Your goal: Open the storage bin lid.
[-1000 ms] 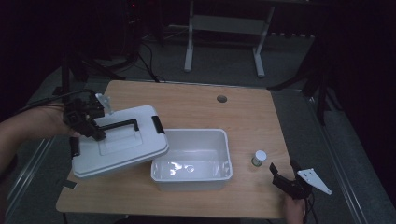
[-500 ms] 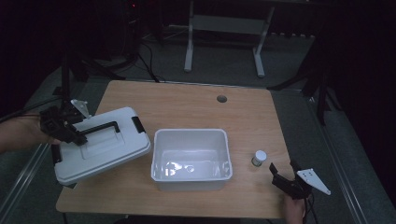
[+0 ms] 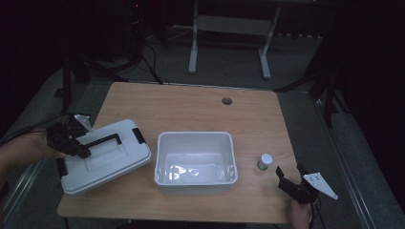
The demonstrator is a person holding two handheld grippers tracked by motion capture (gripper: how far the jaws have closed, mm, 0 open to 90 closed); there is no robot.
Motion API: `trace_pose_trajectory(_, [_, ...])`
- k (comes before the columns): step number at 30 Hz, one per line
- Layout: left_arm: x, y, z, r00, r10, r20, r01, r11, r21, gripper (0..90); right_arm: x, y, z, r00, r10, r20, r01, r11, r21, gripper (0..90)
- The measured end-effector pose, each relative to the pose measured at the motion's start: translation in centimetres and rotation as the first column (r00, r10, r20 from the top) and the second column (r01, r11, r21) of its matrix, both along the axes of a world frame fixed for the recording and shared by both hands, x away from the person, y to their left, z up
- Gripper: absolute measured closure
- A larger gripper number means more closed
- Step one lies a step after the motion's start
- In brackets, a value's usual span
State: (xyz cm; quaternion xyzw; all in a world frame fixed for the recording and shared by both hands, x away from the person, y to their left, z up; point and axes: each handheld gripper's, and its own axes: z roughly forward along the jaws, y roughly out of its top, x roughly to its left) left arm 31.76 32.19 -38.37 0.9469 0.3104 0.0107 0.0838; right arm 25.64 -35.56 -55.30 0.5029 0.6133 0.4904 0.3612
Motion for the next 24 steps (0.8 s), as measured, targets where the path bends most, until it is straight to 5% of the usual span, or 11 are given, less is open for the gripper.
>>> trace_pose_trajectory(17, [1.7,-1.4,-5.0,0.9999,-0.010,0.006,0.010,0.9999,-0.010,83.4,0.0,0.0,0.0,1.0000,0.009,0.001,-0.009,1.000,0.008,12.9])
trace_pose_trajectory(24, [2.4,-2.3,-7.4,0.9992,-0.023,-0.032,0.022,0.9997,-0.005,83.4,0.0,0.0,0.0,0.9999,0.012,0.001,-0.012,1.000,0.009,12.9])
